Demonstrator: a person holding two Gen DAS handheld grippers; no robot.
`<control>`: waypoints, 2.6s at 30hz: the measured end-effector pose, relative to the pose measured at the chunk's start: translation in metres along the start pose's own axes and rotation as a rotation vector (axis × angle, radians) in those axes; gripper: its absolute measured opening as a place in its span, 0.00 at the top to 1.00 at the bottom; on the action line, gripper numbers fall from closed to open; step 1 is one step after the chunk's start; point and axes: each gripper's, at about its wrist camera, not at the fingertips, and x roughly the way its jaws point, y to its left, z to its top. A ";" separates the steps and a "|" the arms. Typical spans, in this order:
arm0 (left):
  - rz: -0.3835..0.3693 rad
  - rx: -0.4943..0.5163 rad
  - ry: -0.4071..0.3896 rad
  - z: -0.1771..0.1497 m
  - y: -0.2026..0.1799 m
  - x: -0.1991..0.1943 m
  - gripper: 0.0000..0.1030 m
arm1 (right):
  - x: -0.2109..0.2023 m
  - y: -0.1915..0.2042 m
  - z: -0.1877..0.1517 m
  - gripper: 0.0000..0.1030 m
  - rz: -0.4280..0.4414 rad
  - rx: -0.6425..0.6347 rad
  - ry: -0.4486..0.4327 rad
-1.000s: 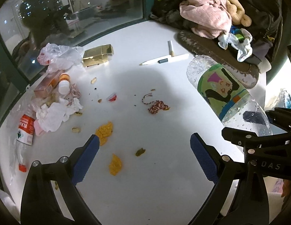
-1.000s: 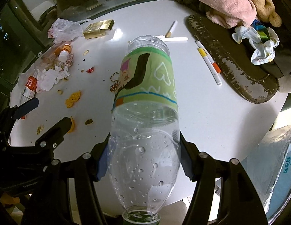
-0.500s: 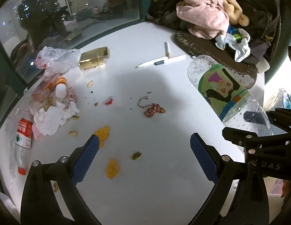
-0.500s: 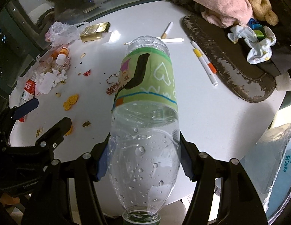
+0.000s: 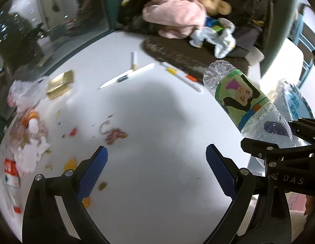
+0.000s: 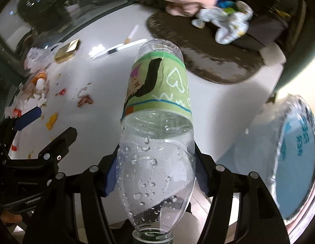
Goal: Collect trash
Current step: 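Carry the bottle in the right gripper over the trash bin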
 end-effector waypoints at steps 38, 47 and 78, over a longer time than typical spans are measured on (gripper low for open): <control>-0.138 0.167 -0.038 0.042 -0.083 0.012 0.09 | -0.026 -0.084 -0.011 0.41 -0.104 0.194 -0.048; -0.133 0.155 -0.034 0.043 -0.080 0.014 0.09 | -0.024 -0.082 -0.009 0.41 -0.103 0.186 -0.046; -0.175 0.214 -0.062 0.057 -0.113 0.015 0.09 | -0.036 -0.114 -0.012 0.41 -0.134 0.244 -0.074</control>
